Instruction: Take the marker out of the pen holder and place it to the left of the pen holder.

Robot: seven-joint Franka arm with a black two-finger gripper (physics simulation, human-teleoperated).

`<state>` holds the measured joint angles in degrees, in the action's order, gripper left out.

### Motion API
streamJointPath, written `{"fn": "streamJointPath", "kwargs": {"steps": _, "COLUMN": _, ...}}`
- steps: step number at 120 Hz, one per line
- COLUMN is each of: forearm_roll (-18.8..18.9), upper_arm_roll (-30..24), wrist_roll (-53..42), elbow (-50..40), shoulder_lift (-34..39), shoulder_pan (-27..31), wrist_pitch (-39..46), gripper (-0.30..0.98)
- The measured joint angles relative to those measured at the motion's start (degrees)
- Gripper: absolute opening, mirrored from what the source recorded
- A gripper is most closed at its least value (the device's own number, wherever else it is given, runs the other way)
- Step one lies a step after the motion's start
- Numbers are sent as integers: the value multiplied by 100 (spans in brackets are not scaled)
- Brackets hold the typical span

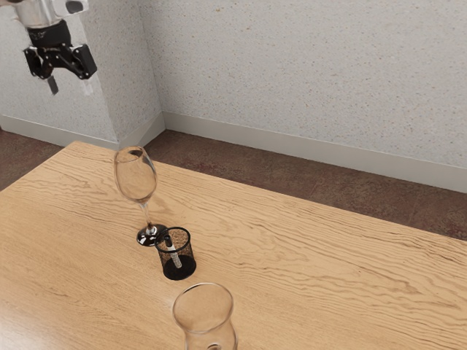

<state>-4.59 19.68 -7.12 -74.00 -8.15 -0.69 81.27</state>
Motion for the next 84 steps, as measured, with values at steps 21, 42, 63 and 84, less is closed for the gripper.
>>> {"fn": "streamJointPath", "kwargs": {"steps": 21, "forearm_roll": 114, "upper_arm_roll": -753, "wrist_roll": -108, "elbow": -1130, "shoulder_lift": 341, "shoulder_pan": 394, "wrist_pitch": 514, "gripper": 67}}
{"fn": "streamJointPath", "kwargs": {"steps": 42, "forearm_roll": 65, "upper_arm_roll": -1183, "wrist_roll": 106, "elbow": -2805, "shoulder_lift": 462, "shoulder_pan": 651, "wrist_pitch": 1281, "gripper": 67}}
{"fn": "streamJointPath", "kwargs": {"steps": 63, "forearm_roll": 2, "upper_arm_roll": -1735, "wrist_roll": 326, "elbow": -3733, "shoulder_lift": 457, "shoulder_pan": 450, "wrist_pitch": 2177, "gripper": 67}}
{"fn": "streamJointPath", "kwargs": {"steps": 84, "forearm_roll": -182, "upper_arm_roll": -2184, "wrist_roll": 737, "elbow": -4207, "shoulder_lift": 338, "shoulder_pan": 276, "wrist_pitch": 2861, "gripper": 66}}
